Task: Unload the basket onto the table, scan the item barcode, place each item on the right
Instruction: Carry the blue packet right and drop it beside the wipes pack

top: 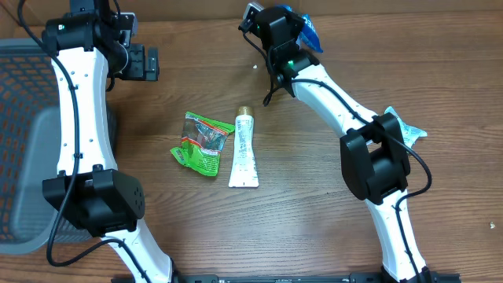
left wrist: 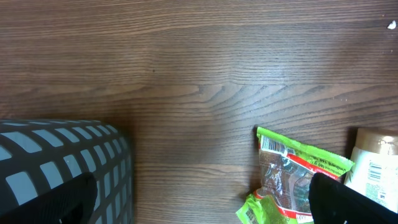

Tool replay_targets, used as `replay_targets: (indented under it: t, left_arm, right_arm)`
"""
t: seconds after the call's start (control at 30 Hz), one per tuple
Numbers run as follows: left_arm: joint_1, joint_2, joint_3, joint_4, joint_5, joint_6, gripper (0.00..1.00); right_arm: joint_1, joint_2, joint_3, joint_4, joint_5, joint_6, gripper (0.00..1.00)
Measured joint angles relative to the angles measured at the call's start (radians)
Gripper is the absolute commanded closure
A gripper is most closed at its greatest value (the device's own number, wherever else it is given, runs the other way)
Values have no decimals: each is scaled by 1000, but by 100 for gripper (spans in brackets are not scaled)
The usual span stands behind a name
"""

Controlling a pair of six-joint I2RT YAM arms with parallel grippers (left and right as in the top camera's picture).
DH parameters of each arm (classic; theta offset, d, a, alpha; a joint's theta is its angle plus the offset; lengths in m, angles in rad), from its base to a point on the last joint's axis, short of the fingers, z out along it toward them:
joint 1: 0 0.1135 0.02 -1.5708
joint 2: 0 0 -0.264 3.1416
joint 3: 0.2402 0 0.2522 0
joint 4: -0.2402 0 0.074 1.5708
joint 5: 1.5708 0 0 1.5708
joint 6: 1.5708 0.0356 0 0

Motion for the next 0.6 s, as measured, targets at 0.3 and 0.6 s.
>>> replay_targets:
  t: [0.3, 0.6]
  left_arm:
    - [0, 0, 0, 0, 0, 0, 0]
    - [0, 0, 0, 0, 0, 0, 0]
  right_arm:
    - [11, -184, -10, -488, -154, 143, 96]
    - [7, -420, -10, -957, -545, 656, 96]
